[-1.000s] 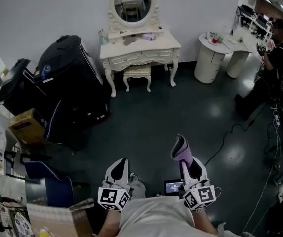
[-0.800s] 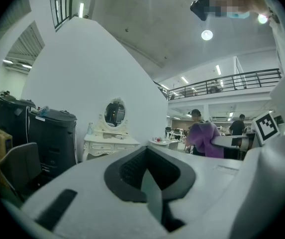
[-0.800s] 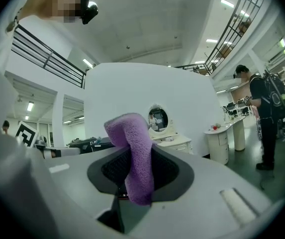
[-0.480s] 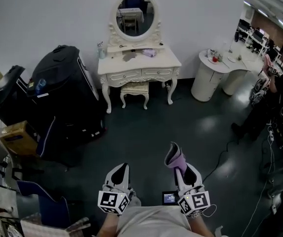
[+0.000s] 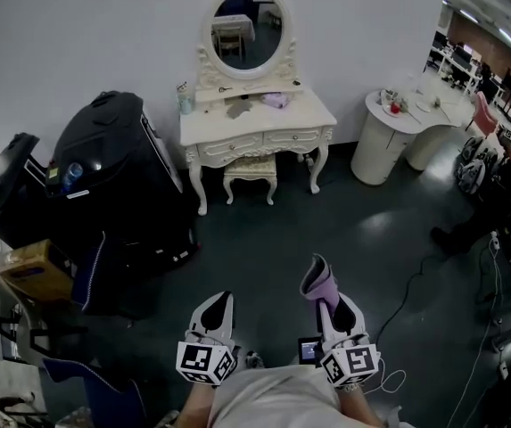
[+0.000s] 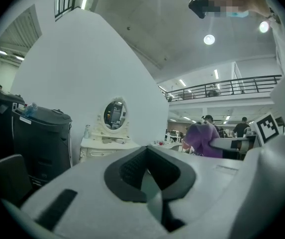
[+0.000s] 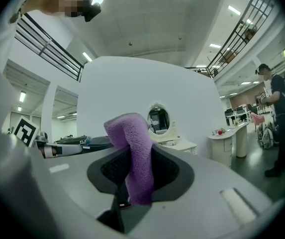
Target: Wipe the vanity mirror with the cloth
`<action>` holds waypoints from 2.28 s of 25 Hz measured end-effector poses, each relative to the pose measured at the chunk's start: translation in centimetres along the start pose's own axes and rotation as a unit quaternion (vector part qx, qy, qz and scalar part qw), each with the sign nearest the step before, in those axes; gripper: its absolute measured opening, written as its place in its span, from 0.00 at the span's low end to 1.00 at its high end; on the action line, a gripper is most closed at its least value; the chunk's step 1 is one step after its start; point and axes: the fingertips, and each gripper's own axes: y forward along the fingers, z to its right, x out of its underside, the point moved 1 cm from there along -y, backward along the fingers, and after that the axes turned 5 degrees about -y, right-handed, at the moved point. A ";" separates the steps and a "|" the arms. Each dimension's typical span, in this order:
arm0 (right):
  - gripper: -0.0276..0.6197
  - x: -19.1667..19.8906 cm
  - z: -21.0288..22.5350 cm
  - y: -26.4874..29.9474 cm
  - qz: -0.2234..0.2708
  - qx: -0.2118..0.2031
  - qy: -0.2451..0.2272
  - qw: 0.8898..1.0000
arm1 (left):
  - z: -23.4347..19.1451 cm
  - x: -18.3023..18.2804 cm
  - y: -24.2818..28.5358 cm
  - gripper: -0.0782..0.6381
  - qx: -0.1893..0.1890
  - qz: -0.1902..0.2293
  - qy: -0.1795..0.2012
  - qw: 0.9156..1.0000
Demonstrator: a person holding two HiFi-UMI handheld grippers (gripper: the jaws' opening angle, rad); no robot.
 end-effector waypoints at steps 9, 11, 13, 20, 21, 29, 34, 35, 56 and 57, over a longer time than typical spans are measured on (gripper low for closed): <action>0.22 0.7 0.7 5.3 -0.015 0.005 -0.009 1.000 | -2.7 0.0 4.0 0.11 0.013 -0.015 -0.008 1.000; 0.23 0.6 1.0 6.7 -0.018 -0.001 -0.011 1.000 | -3.3 -0.3 4.8 0.11 0.007 -0.016 -0.011 1.000; 0.23 0.5 1.3 8.3 -0.014 -0.009 -0.007 1.000 | -3.8 -0.5 6.0 0.11 0.003 -0.019 -0.009 1.000; 0.23 0.6 4.9 15.9 -0.024 -0.037 0.020 0.999 | -5.8 -1.9 12.9 0.11 -0.020 -0.015 0.000 1.000; 0.23 0.4 5.6 17.2 -0.022 -0.041 0.021 0.999 | -6.1 -2.2 14.1 0.11 -0.023 -0.012 0.001 1.000; 0.23 -1.2 12.0 27.0 -0.016 -0.095 0.017 0.995 | -7.1 -4.2 23.8 0.11 -0.063 0.008 0.008 0.998; 0.23 -1.6 16.1 31.3 -0.015 -0.105 0.021 0.994 | -7.2 -4.2 28.6 0.11 -0.083 0.014 0.001 0.996; 0.23 -1.6 16.8 32.1 -0.016 -0.104 0.021 0.994 | -7.3 -4.2 29.5 0.11 -0.086 0.014 0.000 0.996; 0.23 -1.6 20.9 48.8 -0.044 -0.051 0.023 0.997 | -18.3 -8.2 45.8 0.11 -0.038 0.020 -0.015 0.999; 0.23 -2.0 20.5 50.3 -0.039 -0.054 0.016 0.998 | -19.2 -9.0 46.8 0.11 -0.032 0.024 -0.015 0.999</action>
